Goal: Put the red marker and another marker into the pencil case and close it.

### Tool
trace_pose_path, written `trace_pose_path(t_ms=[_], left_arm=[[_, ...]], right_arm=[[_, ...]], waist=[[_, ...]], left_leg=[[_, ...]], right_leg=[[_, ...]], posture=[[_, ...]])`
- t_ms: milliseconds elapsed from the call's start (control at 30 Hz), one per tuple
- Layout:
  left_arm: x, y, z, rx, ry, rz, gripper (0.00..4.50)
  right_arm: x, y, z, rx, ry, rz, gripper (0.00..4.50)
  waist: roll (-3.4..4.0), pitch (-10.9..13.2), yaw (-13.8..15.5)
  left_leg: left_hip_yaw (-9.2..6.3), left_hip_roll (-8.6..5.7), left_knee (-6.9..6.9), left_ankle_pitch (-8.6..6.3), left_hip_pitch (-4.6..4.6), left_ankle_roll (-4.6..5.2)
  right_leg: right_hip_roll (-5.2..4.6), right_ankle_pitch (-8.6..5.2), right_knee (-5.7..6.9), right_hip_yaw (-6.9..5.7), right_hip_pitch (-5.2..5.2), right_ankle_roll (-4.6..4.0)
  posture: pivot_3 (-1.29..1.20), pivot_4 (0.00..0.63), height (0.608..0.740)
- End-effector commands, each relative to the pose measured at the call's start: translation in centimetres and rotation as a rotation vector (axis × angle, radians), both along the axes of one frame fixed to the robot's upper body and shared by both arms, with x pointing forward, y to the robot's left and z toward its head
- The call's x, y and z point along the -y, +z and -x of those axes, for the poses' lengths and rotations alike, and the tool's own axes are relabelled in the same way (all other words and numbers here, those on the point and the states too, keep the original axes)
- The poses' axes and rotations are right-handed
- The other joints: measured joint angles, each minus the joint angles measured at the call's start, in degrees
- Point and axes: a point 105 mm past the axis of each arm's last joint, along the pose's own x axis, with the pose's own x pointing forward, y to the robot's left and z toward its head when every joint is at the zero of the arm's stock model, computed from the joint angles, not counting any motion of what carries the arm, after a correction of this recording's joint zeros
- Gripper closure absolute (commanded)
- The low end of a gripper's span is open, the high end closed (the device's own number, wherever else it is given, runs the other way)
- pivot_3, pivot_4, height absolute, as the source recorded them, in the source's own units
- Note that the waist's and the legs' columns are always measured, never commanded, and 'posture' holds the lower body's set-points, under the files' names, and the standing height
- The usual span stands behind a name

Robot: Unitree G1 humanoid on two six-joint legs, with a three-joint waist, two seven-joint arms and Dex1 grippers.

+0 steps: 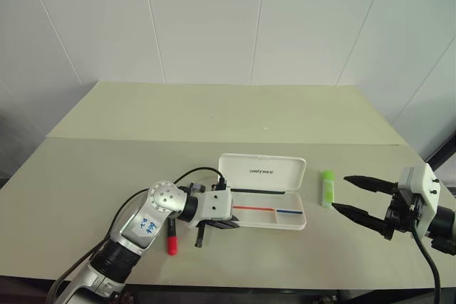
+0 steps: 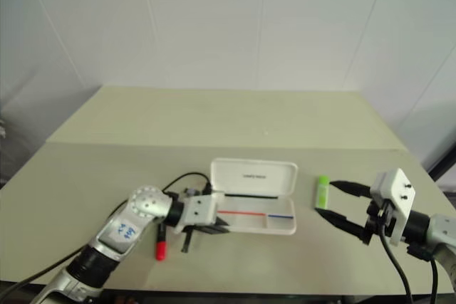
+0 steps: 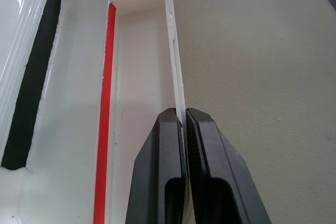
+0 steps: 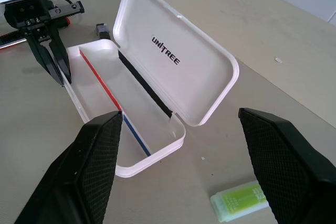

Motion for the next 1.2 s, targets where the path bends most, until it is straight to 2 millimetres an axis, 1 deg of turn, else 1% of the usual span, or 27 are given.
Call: trace_pose_path(t_ms=[33, 200, 233, 467, 500, 700, 900, 933, 1033, 1067, 1133, 1200], left_arm=[[0.4, 0.2, 0.1, 0.024, -0.007, 0.016, 4.21], [0.9, 0.3, 0.8, -0.003, -0.011, 0.039, 2.80], [1.0, 0.4, 1.0, -0.006, -0.013, 0.041, 2.42], [1.0, 1.1, 2.0, -0.019, -0.021, 0.055, 0.20], [0.9, 1.3, 2.2, -0.019, -0.021, 0.057, 0.05], [0.6, 3.2, 2.7, 0.028, 0.005, 0.103, 0.05], [-0.5, 5.4, 2.3, 0.105, 0.043, 0.145, 0.05], [-1.0, 6.0, 2.0, 0.126, 0.075, 0.158, 0.05], [-2.7, 7.3, 0.5, 0.161, 0.256, 0.195, 0.05], [-3.7, 8.0, -0.2, 0.192, 0.358, 0.225, 0.05], [-5.4, 9.0, -0.8, 0.234, 0.514, 0.271, 0.05], [-6.3, 9.6, -1.0, 0.250, 0.609, 0.296, 0.05]], right_arm=[[-0.6, 0.7, 0.2, 0.034, 0.016, -0.001, 0.00], [-0.6, 0.8, 0.1, 0.037, 0.015, -0.004, 0.00], [-0.7, 0.8, 0.1, 0.037, 0.016, -0.005, 0.00], [-0.8, 0.8, -0.1, 0.035, 0.027, -0.003, 0.00], [-0.8, 0.8, -0.1, 0.034, 0.028, -0.002, 0.00], [-0.7, 0.8, -0.4, 0.024, 0.048, 0.000, 0.00], [-0.8, 0.7, -1.0, -0.001, 0.095, 0.002, 0.00], [-0.8, 0.6, -1.2, -0.003, 0.100, 0.003, 0.00], [-0.7, 0.7, -1.7, -0.007, 0.115, 0.005, 0.00], [-0.7, 0.6, -1.9, -0.012, 0.122, 0.006, 0.00], [-0.6, 0.5, -2.3, -0.021, 0.133, 0.008, 0.00], [-0.6, 0.4, -2.5, -0.026, 0.140, 0.009, 0.00]], waist=[[0.00, 0.0, 0.0], [0.00, 0.0, 0.0], [0.00, 0.0, 0.0], [0.00, 0.0, 0.0], [0.00, 0.0, 0.0], [0.02, 0.0, 0.0], [0.03, 0.0, 0.0], [0.03, 0.0, -0.1], [0.05, 0.0, -0.1], [0.06, 0.0, -0.1], [0.06, 0.0, -0.2], [0.06, 0.0, -0.1]], left_leg=[[0.00, 0.00, 0.00, 0.00, 0.00, 0.00], [0.00, 0.00, 0.02, 0.00, 0.00, 0.00], [0.01, 0.00, 0.01, 0.00, 0.00, 0.00], [0.01, 0.00, 0.01, 0.00, 0.00, 0.00], [0.00, 0.00, 0.01, 0.00, 0.00, 0.00], [0.02, 0.01, 0.01, 0.00, 0.01, 0.00], [0.04, 0.01, 0.02, 0.00, 0.03, 0.00], [0.04, 0.01, 0.02, 0.00, 0.03, 0.00], [0.03, 0.02, 0.01, 0.00, 0.04, 0.00], [0.03, 0.02, 0.00, 0.00, 0.04, 0.00], [0.02, 0.02, 0.00, 0.00, 0.04, 0.00], [0.02, 0.02, -0.01, -0.01, 0.03, 0.00]], right_leg=[[0.00, 0.00, 0.00, 0.00, 0.00, 0.00], [-0.01, 0.00, 0.00, 0.00, 0.00, 0.00], [-0.01, 0.00, 0.00, 0.00, 0.00, 0.00], [-0.01, 0.00, 0.00, 0.00, 0.00, 0.00], [-0.01, 0.00, 0.00, 0.00, 0.00, 0.00], [0.00, -0.01, 0.00, 0.00, 0.00, -0.01], [-0.01, -0.01, -0.01, 0.00, 0.01, -0.02], [-0.02, -0.01, -0.02, 0.00, 0.01, -0.02], [-0.01, -0.01, -0.02, 0.00, 0.01, -0.02], [-0.01, -0.01, -0.02, 0.00, 0.01, -0.03], [-0.01, -0.01, -0.02, -0.01, 0.01, -0.02], [-0.02, 0.00, -0.02, -0.01, 0.01, 0.00]], posture=[[0.00, 0.150, 0.740], [0.00, 0.150, 0.740], [0.00, 0.150, 0.740], [0.00, 0.150, 0.740], [0.00, 0.150, 0.740], [0.00, 0.150, 0.740], [0.00, 0.150, 0.740], [0.00, 0.150, 0.740], [0.00, 0.150, 0.740], [0.00, 0.150, 0.740], [0.00, 0.150, 0.740], [0.00, 0.150, 0.740]])
